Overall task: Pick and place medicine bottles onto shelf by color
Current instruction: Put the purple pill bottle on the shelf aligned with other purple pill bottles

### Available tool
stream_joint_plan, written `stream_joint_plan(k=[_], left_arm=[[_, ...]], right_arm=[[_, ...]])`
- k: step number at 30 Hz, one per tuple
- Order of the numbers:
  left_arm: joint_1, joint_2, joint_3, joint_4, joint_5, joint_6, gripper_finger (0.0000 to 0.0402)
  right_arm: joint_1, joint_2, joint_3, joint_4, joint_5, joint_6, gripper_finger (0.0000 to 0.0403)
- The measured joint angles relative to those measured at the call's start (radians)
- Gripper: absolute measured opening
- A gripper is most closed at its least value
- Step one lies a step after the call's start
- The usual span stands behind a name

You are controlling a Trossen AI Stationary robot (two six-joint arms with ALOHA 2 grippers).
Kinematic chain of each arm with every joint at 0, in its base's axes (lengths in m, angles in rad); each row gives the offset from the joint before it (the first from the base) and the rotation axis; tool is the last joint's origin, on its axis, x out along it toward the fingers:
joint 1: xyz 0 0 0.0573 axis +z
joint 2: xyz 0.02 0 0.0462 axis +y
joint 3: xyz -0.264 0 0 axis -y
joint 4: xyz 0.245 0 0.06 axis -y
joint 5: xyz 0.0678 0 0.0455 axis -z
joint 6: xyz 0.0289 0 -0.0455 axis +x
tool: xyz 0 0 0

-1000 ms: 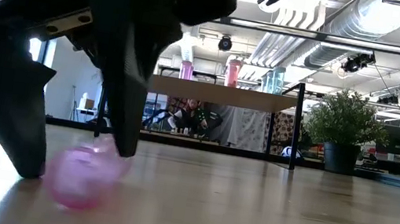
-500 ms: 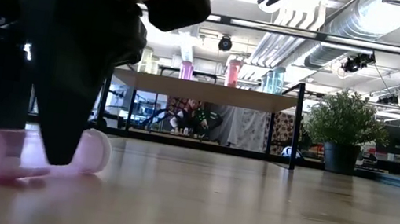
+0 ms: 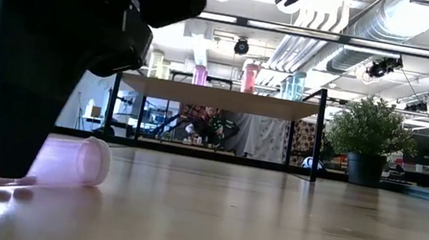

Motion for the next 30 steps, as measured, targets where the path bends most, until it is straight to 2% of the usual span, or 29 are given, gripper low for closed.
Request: stream_joint_plan(k=[7,17,24,27,30], left_arm=[[-0.005,0.0,0.0,-0.001,-0.009,0.039,0.0152],[-0.006,0.0,-0.001,-0.004,-0.048,0.063,0.0099],[-0.005,-0.008,-0.003,0.007,-0.065,0.092,0.0102],[-0.005,-0.031,-0.005,0.027,-0.113,0.132,0.0103],[0.003,-0.08,-0.004,0.038,-0.195,0.178,0.0099]], right_arm=[[0.0,0.0,0.0,0.0,-0.009,0.0,0.0177],[0.0,0.0,0.0,0.0,-0.008,-0.002,0.0177],[0.0,0.0,0.0,0.0,-0.008,-0.024,0.0177],[0.003,0.0,0.0,-0.01,-0.012,-0.066,0.0177],[0.004,-0.005,0.0,-0.036,-0.077,-0.089,0.0177]])
